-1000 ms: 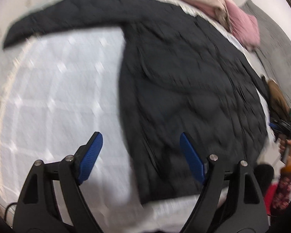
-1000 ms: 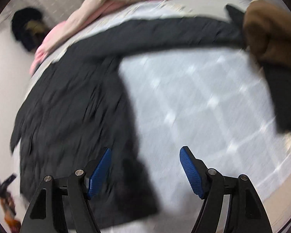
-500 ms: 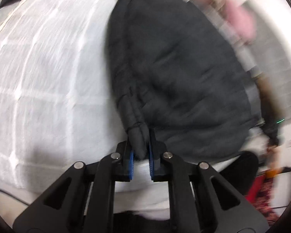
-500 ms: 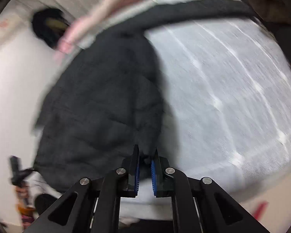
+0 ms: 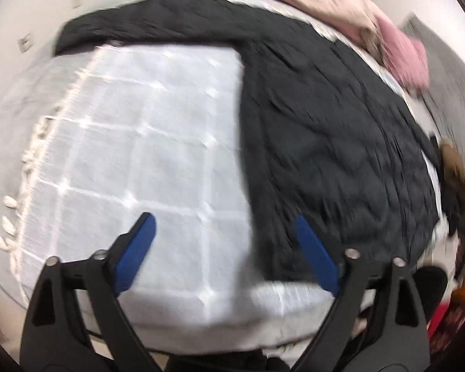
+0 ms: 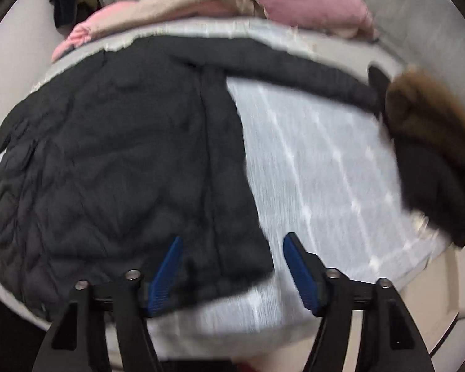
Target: Fold large clothes
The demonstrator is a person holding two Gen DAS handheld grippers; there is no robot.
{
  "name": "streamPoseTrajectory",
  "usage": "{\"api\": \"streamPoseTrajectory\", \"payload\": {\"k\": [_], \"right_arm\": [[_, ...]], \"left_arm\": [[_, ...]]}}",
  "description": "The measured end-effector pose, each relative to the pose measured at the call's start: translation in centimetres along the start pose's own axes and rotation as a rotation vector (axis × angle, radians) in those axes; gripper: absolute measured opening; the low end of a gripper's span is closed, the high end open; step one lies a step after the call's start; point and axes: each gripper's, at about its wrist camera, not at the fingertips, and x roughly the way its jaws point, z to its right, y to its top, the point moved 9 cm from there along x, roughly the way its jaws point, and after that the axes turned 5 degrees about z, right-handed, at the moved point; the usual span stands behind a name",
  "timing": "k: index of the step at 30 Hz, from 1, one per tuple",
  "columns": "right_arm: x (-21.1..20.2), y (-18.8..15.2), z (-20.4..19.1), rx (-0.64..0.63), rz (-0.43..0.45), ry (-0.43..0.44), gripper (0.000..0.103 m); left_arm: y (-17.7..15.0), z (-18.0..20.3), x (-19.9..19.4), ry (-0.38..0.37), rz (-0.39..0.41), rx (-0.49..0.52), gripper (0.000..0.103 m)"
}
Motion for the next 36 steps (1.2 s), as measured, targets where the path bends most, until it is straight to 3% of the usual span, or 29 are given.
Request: {"api": "streamPoseTrajectory", "payload": {"k": [3,5,9,15,20,25,26,28,30,31,33,36], "right_arm": [[0.4,3.5,-2.9,-0.025,0.057,-0.033,0.074],[0.9,5.2,-4.9,-0.02,0.069,-0.008,0.074],[2.3,9.4,-9.6,0.026,0.066,0.109,0.074],[4.2,15.3,-16.7,0.037,0.099,0.234,0.074],[7.9,15.1,-18.7,0.007,0.101,0.289,0.079],[12.5,13.8,-17.2,0.134,-0.028,0.327,0.079],[12.7,13.9,-16.8,0.158,-0.027,0.342,0.079],[13.1,14.5,-16.2,0.197,-0.023,0.359,0.079],[13.5,14.9,-16.0,0.196,-0.023,0.354,0.079],[13.6,15.0,-15.9,0.182,-0.022,0.343,0.079],[14.1,15.2,-16.2,0.14,-0.025,0.322,0.079],[14.3,14.7,-16.1,0.075,-0.028,0.299,0.079]], "left_arm": [[2.7,-2.6,0.7,0.049,0.052,-0.094,0.095],[4.3,-3.8,1.3,0.066,0.086,-0.144,0.095],[8.7,-6.8,2.7,0.08,0.193,-0.232,0.095],[13.6,-10.9,5.8,0.076,0.25,-0.435,0.095],[15.4,-15.4,8.9,0.103,0.261,-0.586,0.095],[18.0,-18.6,9.3,0.126,0.369,-0.655,0.095],[18.4,-19.0,9.4,0.121,0.377,-0.666,0.092],[19.0,-20.1,9.7,0.113,0.385,-0.714,0.067],[19.1,-20.8,10.2,0.104,0.358,-0.773,0.017],[19.2,-20.8,10.1,0.095,0.36,-0.793,0.01],[20.1,-19.9,8.5,0.102,0.417,-0.78,0.007],[22.5,-17.5,5.5,0.141,0.5,-0.648,0.005]]}}
